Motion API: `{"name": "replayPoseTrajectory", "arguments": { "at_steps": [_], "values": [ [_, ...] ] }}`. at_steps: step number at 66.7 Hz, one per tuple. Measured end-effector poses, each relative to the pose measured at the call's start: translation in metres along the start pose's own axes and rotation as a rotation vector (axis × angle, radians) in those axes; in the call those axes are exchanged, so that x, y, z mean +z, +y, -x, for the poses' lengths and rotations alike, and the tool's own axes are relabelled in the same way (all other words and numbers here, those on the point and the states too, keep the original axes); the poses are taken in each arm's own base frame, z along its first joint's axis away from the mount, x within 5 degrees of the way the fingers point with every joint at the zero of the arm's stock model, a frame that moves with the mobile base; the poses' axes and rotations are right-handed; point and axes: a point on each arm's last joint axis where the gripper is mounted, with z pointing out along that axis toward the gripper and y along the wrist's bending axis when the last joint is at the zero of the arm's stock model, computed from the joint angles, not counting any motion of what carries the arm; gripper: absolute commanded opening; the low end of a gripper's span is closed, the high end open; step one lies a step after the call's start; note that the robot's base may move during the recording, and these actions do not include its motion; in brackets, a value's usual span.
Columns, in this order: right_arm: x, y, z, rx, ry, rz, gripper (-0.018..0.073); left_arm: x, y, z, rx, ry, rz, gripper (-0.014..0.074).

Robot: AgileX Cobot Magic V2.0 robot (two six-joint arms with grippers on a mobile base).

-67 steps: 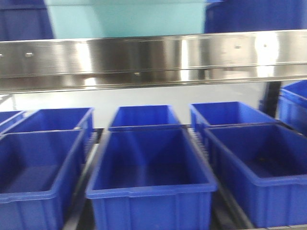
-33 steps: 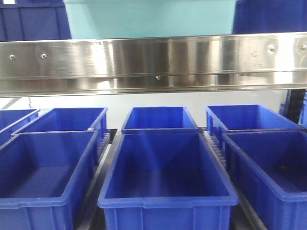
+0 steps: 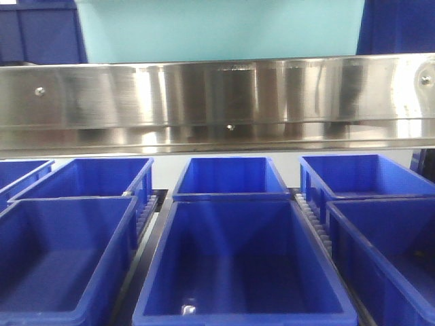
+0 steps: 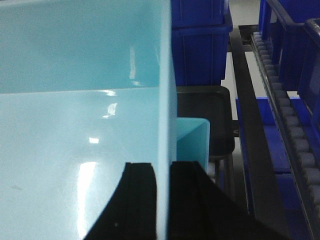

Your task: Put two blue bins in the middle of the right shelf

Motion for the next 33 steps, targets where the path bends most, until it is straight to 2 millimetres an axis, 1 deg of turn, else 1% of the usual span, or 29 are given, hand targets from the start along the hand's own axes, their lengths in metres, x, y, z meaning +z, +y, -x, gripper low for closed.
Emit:
{"name": "replayPoseTrajectory", "arguments": {
  "at_steps": [33],
  "values": [
    [0.0, -0.0001, 0.0, -0.001, 0.0, -0.001, -0.0159, 0.0, -0.0001, 0.0001, 0.0, -0.002, -0.001, -0.0111]
  ]
}}
